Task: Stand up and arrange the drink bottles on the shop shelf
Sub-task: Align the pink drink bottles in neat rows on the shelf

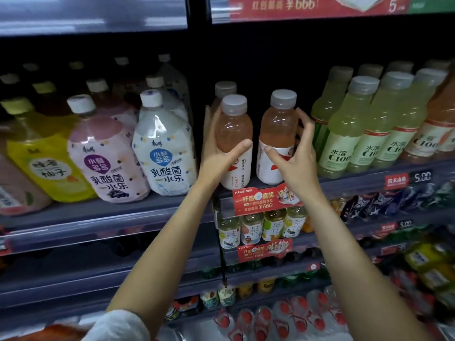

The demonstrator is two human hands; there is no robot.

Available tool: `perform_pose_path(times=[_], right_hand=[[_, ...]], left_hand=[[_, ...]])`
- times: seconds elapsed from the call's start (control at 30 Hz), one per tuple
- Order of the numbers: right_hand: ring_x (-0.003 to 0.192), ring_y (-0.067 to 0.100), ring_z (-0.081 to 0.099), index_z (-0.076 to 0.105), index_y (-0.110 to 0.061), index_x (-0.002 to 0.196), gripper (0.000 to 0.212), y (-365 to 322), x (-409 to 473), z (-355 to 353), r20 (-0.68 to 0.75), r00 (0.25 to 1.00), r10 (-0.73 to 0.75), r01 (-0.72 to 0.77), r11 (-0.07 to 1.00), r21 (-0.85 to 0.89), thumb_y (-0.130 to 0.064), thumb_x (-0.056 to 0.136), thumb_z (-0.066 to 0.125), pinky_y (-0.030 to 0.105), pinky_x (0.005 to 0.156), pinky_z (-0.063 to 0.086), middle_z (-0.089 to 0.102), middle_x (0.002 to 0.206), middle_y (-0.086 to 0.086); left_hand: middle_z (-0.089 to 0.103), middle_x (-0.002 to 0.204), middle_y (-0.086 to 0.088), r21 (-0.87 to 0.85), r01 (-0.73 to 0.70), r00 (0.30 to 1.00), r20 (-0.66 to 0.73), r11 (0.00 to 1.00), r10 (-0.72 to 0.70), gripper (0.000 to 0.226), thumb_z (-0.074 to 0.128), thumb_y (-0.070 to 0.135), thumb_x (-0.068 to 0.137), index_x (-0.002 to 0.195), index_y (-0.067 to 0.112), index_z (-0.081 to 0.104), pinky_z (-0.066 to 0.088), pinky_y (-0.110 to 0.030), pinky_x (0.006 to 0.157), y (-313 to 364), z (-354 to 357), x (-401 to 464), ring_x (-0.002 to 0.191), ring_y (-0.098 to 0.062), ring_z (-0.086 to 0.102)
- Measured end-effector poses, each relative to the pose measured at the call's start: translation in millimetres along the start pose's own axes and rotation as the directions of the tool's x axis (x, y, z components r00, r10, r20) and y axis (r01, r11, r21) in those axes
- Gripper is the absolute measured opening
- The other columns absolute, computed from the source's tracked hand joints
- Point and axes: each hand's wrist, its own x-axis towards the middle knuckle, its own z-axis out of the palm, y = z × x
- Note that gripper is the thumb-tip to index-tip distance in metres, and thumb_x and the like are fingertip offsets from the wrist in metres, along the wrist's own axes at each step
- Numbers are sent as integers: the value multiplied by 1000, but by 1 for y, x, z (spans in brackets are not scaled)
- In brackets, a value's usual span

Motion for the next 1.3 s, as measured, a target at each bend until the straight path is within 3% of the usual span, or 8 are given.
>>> perform_pose_path(times=[0.2,0.27,0.37,0.67,0.97,1.07,1.17,1.3], right_hand=[[115,-9,48,24,-21,140,75,-3,0,-2,9,1000,21,-20,1000,-16,-14,83,71,10,93,40,47,130,-9],[118,-5,48,25,-20,141,75,-4,0,-4,10,1000,23,-23,1000,-18,-14,83,72,13,95,41,46,135,-4],[121,-2,47,26,-19,141,76,-5,1,-8,5,1000,15,-15,999,-29,-16,82,73,16,97,41,44,136,-2],[126,4,45,26,-24,140,76,-4,3,-17,8,999,33,-33,999,-14,-20,82,74,21,100,43,42,140,-1],[130,6,42,25,-26,140,76,-2,4,-20,28,999,35,-35,999,-12,-22,83,73,27,105,41,38,143,-2],[128,3,43,24,-23,143,77,-3,2,-21,26,998,52,-52,999,-15,-24,83,72,21,102,42,39,144,-3],[131,2,40,20,-23,147,80,-2,-1,-23,35,997,72,-71,997,-37,-25,85,70,22,105,39,36,148,-5],[140,10,29,19,-19,149,75,-2,-9,-31,3,998,57,-56,992,-115,-24,89,65,34,113,32,28,154,-2]], left_hand=[[17,155,-6,37,-34,999,4,999,34,69,69,61,70,126,53,30,27,-17,112,-5,5,2,143,-14,24],[15,155,-4,49,-37,999,5,998,37,69,65,71,69,126,55,29,29,-26,114,-6,8,3,143,-14,22],[14,155,-2,68,-26,1000,1,997,26,67,67,64,71,126,57,29,30,-37,116,-7,15,4,144,-14,20],[17,153,2,51,-30,999,-32,998,32,65,66,67,71,122,70,27,29,-37,116,-3,32,2,143,-13,22],[14,154,-2,31,-10,1000,-18,999,10,66,68,56,72,125,55,29,27,-13,110,-4,37,2,144,-13,20],[13,155,0,46,16,1000,0,999,-16,67,67,58,72,125,60,26,26,-17,111,-1,35,1,144,-11,19],[11,157,0,79,25,1000,-3,997,-25,75,67,60,73,131,61,20,25,-31,115,-2,31,-2,145,-12,16],[19,156,-2,128,4,996,-92,992,7,84,61,60,80,148,31,21,25,-44,117,12,33,-12,145,-15,18]])
